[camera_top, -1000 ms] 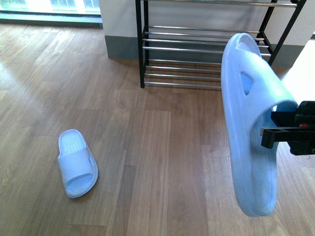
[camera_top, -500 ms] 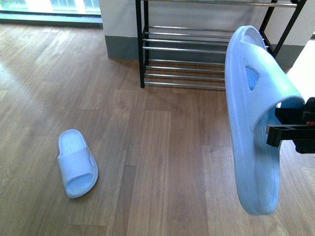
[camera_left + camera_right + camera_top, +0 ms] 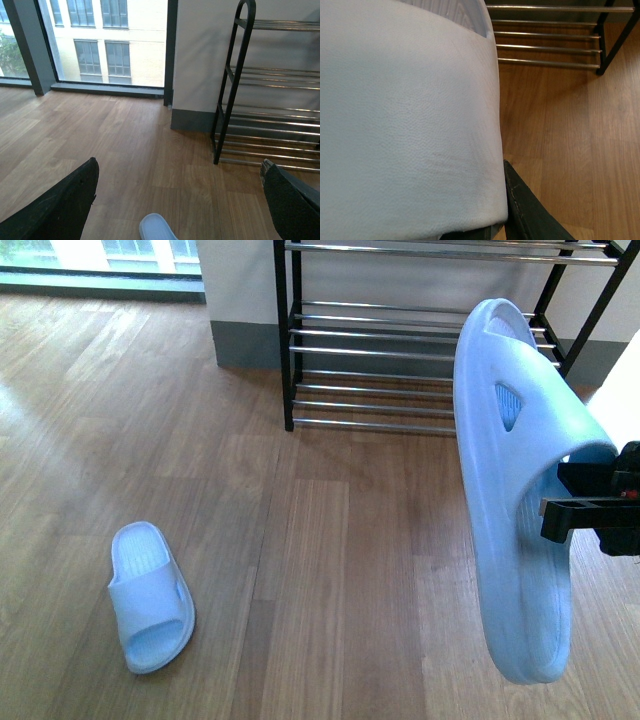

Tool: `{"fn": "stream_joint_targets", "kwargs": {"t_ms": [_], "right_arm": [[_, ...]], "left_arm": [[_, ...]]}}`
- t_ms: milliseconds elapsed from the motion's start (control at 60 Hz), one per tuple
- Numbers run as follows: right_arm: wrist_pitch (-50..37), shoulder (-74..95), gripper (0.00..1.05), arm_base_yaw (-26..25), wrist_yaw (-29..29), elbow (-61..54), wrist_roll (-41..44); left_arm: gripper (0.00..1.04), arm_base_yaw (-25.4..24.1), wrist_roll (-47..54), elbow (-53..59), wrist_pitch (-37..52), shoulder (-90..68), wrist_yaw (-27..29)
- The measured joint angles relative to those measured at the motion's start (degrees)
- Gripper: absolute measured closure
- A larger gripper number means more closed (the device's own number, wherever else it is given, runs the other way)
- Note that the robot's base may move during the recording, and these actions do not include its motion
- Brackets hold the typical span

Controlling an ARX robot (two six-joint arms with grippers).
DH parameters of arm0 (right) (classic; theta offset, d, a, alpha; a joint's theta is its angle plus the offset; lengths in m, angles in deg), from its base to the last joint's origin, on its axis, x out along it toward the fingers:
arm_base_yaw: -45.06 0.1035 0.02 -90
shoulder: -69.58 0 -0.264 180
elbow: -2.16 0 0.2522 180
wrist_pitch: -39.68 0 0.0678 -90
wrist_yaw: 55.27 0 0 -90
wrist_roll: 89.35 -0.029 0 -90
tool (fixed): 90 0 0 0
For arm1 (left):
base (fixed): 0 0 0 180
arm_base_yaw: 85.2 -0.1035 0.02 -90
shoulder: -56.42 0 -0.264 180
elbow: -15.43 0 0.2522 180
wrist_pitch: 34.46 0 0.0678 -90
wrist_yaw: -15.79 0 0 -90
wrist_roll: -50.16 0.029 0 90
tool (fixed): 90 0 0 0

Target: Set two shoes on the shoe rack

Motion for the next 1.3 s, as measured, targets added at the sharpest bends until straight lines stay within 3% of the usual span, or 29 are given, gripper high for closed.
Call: {"fn": "stream_joint_targets", "kwargs": {"t_ms": [700,767,800,817,917,1050,1167,1300], "right_arm": [[0.0,0.0,1.03,0.0,0.2,0.0,0.0],[0.0,0.0,1.03,0.0,0.2,0.0,0.0],[0.0,0.0,1.03,0.0,0.2,0.0,0.0],[0.0,0.0,1.03,0.0,0.2,0.0,0.1],[0.0,0.0,1.03,0.0,0.2,0.0,0.2],[0.0,0.0,1.03,0.0,0.2,0.0,0.2],[0.0,0.0,1.03,0.0,0.2,0.0,0.2],[0.0,0.0,1.03,0.0,0.2,0.0,0.2]], "left_arm": [[0.09,0.0,0.0,0.0,0.0,0.0,0.0],[0.09,1.8,-2.3,-2.3,-6.3,-3.4,8.2],[0.09,1.7,-2.9,-5.0,-9.9,-10.9,13.3],[0.09,0.8,-2.7,-5.7,-9.4,-14.2,13.1],[0.09,-5.3,0.6,-7.3,-0.4,-31.8,4.9],[0.09,-14.0,12.4,-12.5,18.4,-66.0,-5.6],[0.09,-18.1,20.1,-17.9,23.4,-88.4,-8.2],[0.09,-20.9,28.1,-23.8,22.7,-106.2,-7.5]]}}
